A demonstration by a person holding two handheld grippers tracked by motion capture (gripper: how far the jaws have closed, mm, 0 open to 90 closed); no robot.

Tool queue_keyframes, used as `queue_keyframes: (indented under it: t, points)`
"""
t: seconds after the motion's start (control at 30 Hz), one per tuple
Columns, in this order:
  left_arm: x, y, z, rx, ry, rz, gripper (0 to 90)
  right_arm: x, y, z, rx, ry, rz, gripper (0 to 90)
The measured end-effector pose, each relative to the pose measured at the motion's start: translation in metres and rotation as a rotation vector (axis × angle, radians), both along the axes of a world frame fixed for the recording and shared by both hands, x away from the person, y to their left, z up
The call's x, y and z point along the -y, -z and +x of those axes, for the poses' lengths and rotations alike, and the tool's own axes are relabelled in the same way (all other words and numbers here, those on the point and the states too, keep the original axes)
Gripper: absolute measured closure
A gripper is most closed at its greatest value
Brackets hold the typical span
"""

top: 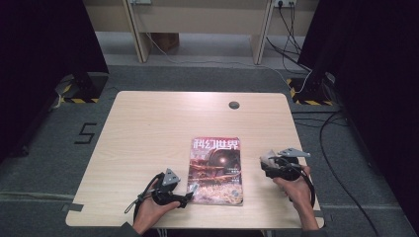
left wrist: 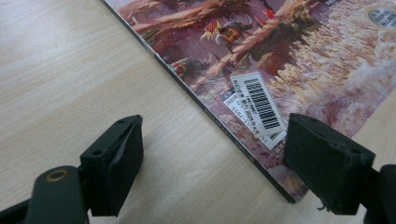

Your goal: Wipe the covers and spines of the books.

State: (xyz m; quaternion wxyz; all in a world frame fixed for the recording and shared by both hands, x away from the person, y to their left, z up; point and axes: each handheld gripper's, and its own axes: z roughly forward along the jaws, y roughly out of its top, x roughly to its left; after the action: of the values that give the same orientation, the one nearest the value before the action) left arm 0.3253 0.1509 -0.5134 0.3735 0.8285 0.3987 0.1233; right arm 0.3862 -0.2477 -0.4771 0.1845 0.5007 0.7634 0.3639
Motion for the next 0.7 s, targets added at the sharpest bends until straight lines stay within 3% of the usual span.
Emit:
queue_keyframes:
  t: [0.3,0.5,0.6,0.7]
  points:
    - [0.001,0.0,-0.003,-0.013,0.033,-0.013,18.8,-0.05,0.006,-0.007,-0.009,-0.117,0.031,33.2]
    - [0.008,-0.001,-0.012,-0.016,0.088,-0.019,18.8,-0.077,0.022,-0.008,-0.073,-0.186,-0.049,30.5]
    - [0.012,-0.001,-0.014,-0.017,0.105,-0.007,19.2,-0.084,0.027,-0.01,-0.1,-0.202,-0.047,30.7]
    - [0.012,0.0,-0.013,-0.01,0.108,0.0,20.1,-0.089,0.028,-0.012,-0.096,-0.225,-0.037,31.1]
